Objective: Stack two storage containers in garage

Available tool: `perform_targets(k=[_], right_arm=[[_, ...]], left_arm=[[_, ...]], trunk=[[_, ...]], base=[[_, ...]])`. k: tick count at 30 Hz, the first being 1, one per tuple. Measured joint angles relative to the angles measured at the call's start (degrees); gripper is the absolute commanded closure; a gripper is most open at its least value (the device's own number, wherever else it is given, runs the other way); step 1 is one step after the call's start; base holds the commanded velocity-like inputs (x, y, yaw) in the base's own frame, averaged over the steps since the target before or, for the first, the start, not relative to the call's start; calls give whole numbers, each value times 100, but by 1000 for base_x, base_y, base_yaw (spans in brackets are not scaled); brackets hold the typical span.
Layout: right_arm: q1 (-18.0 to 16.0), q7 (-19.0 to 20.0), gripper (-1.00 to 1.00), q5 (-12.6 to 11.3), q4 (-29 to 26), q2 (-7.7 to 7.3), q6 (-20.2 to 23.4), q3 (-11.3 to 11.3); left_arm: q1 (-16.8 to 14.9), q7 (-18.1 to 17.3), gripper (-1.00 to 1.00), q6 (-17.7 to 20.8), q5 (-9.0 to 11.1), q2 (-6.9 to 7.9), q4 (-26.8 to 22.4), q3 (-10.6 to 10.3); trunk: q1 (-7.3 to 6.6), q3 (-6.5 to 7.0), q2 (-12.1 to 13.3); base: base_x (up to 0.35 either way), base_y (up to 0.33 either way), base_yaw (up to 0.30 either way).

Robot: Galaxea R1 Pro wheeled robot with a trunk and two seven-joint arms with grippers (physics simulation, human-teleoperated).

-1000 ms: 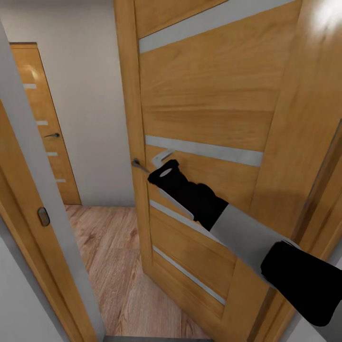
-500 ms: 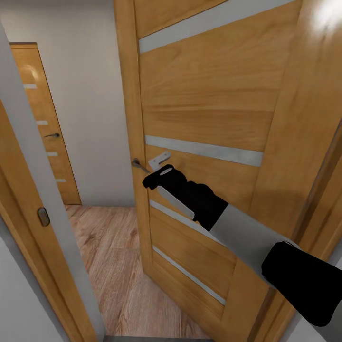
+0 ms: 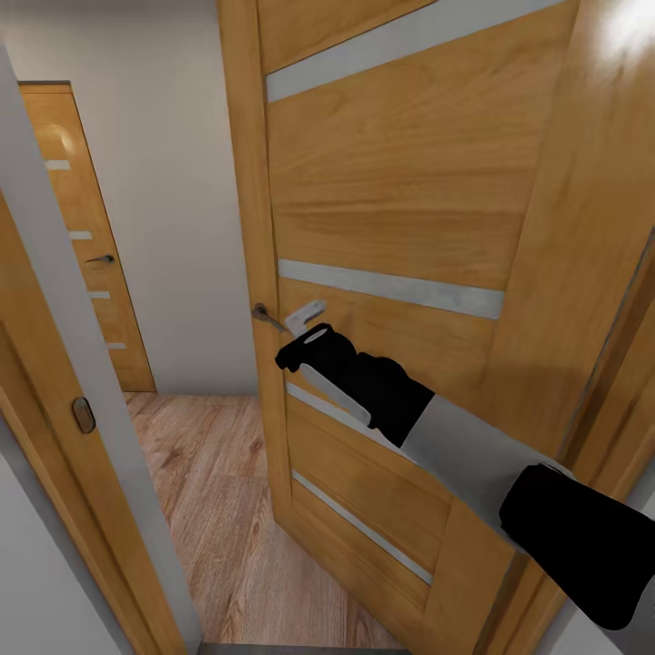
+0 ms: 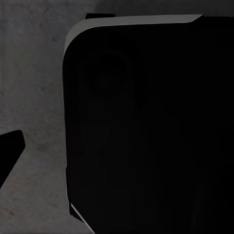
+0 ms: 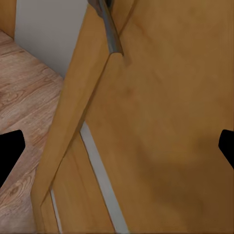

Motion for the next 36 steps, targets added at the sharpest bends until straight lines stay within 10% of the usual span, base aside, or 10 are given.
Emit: perform_targets(k=[36], right_arm=[[0,5,-100,9,34,0,-24,61]], left_arm=[[-1,-6,-100,-2,8,0,0,2]], trunk=[[0,0,0]], base=[[-24,25,0]])
